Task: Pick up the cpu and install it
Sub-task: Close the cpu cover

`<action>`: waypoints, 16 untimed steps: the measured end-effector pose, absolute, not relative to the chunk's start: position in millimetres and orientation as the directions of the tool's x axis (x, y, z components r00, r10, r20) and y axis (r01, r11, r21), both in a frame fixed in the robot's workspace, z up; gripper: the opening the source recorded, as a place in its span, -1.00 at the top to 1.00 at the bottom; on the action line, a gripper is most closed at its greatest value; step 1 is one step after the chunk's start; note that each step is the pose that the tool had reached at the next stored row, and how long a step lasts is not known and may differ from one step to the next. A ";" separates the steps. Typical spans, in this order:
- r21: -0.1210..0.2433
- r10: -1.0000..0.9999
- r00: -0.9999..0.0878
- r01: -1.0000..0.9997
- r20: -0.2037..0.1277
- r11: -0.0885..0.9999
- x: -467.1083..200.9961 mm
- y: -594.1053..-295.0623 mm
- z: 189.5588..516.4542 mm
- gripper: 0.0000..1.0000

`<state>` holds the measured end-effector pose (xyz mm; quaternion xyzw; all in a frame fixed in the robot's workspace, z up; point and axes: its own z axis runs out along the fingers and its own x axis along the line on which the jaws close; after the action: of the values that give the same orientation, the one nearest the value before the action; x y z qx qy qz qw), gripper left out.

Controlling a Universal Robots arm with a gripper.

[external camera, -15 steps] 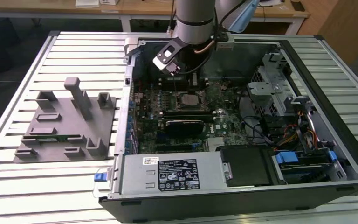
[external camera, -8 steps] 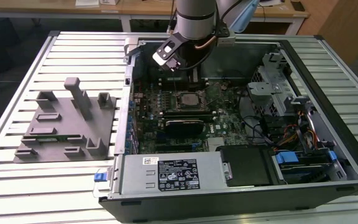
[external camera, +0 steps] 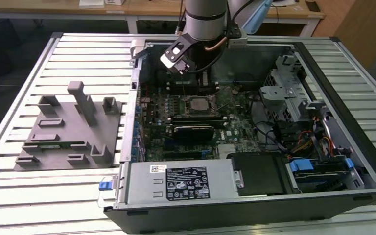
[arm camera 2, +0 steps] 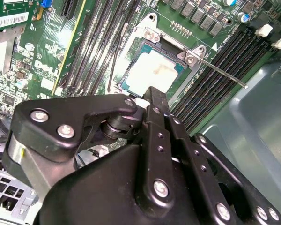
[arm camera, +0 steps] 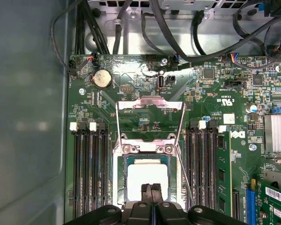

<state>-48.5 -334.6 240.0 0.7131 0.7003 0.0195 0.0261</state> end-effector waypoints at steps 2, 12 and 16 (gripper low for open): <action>0.064 1.000 0.018 0.998 -0.009 -0.018 -48.5 -334.6 240.0 0.79; 0.065 1.000 0.018 0.998 -0.008 -0.018 -48.5 -334.7 245.7 0.79; 0.064 1.000 0.018 0.998 -0.008 -0.018 -48.5 -334.7 250.2 0.79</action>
<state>-48.5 -334.7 250.2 0.7131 0.7003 0.0196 0.0260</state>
